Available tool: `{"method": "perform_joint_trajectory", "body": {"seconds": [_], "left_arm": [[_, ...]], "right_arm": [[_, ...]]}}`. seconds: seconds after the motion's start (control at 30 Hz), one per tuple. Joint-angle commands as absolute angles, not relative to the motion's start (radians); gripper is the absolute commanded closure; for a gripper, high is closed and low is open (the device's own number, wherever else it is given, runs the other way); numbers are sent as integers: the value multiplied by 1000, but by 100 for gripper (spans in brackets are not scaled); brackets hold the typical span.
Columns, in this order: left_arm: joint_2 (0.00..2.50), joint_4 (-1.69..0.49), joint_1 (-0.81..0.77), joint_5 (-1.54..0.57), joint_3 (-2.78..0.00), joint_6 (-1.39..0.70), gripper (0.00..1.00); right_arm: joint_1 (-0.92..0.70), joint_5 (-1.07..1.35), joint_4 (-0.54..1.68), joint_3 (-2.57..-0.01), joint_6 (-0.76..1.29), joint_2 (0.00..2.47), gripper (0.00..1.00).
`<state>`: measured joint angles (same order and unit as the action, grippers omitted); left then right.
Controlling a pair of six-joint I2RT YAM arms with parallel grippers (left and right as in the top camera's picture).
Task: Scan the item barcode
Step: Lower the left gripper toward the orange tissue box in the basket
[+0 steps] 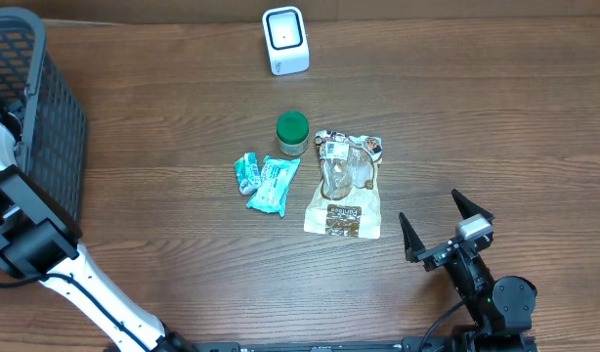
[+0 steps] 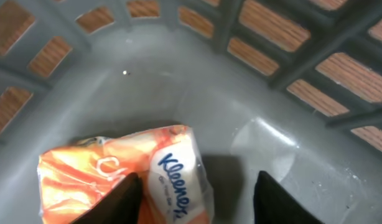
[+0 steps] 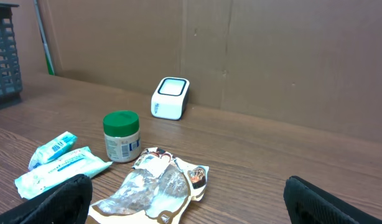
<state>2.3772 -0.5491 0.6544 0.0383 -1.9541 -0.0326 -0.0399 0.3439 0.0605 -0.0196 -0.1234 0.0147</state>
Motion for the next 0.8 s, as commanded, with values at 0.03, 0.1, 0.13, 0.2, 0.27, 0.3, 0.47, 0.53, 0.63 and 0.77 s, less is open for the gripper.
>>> {"method": "perform_joint_trajectory", "body": {"seconds": [0.03,0.1,0.13,0.2,0.27,0.3,0.47,0.53,0.63,0.77], "left_arm": [[2411,-610,648,33,-1943,-86,74],[2411,-632,648,33,-1943,-85,88],[2411,-645,648,34,-1943,-82,96],[2410,-665,648,37,-1943,-83,96],[2406,-686,648,37,-1947,-89,96],[2399,-698,648,37,-1950,-96,96],[2321,-745,647,35,-1983,-139,96],[2271,-760,646,33,-2007,-139,96],[2172,-762,646,34,-2026,-148,96],[2035,-755,647,37,-2027,-162,96]], "right_arm": [[-39,350,54,-8,-117,3,0],[-39,350,54,-8,-117,3,0],[-39,350,53,-8,-117,3,0],[-39,350,53,-8,-117,3,0],[-39,350,54,-8,-117,3,0],[-39,350,54,-8,-117,3,0],[-39,350,54,-8,-117,3,0],[-39,350,53,-8,-117,3,0],[-39,350,53,-8,-117,3,0],[-39,350,53,-8,-117,3,0]]}}
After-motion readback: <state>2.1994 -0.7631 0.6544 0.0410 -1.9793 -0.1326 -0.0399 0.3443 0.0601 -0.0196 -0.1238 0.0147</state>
